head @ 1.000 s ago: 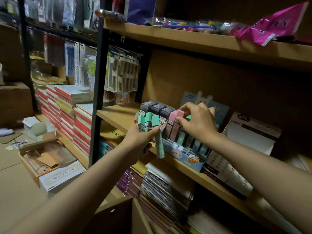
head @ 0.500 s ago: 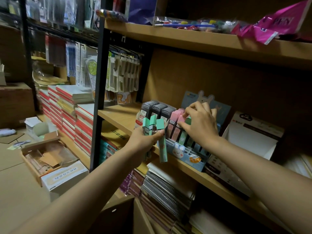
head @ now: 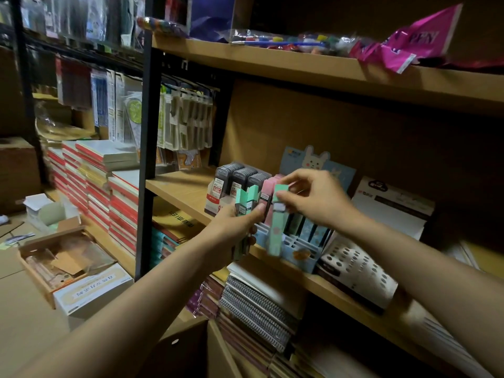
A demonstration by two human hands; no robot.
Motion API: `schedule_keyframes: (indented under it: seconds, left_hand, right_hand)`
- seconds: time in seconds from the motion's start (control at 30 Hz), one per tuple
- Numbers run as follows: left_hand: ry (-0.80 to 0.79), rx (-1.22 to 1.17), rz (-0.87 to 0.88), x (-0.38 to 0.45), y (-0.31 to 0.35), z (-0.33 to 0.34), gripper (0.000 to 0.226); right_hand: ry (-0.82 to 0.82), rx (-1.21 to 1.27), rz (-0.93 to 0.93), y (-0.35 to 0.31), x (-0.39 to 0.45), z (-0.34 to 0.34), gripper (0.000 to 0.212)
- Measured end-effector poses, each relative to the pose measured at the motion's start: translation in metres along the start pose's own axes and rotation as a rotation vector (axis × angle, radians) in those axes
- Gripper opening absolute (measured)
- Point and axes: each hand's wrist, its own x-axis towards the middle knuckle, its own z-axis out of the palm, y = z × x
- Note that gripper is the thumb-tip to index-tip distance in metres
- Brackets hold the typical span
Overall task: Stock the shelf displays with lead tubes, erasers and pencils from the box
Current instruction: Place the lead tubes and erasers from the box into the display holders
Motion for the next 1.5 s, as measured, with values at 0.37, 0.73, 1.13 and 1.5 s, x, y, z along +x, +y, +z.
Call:
schedule_keyframes:
  seconds: [0.37,0.73,1.13,1.5]
  left_hand:
    - [-0.014,-0.331,-0.23,-0.003,0.0,-0.003,0.024]
    - [-0.059,-0.371,-0.197,0.001,-0.007,-0.002,0.023]
    - [-0.255,-0.22,-0.026,-0.003,-0.012,0.009,0.014]
    - [-0.243,0.001,0.014,-0.002,-0.003,0.014,0.04]
  right_hand:
    - [0.177,-0.334,-0.079,0.032,0.002,-0.013,0.015]
    - [0.212,-0.496,-0.08,0.041,-0.004,-0.006,0.017]
    - [0.269,-0.535,-0.12,0.032,-0.011,-0.001,0.031]
    - [0.157,-0.027,-0.015,0.01,-0.016,-0.019,0.019]
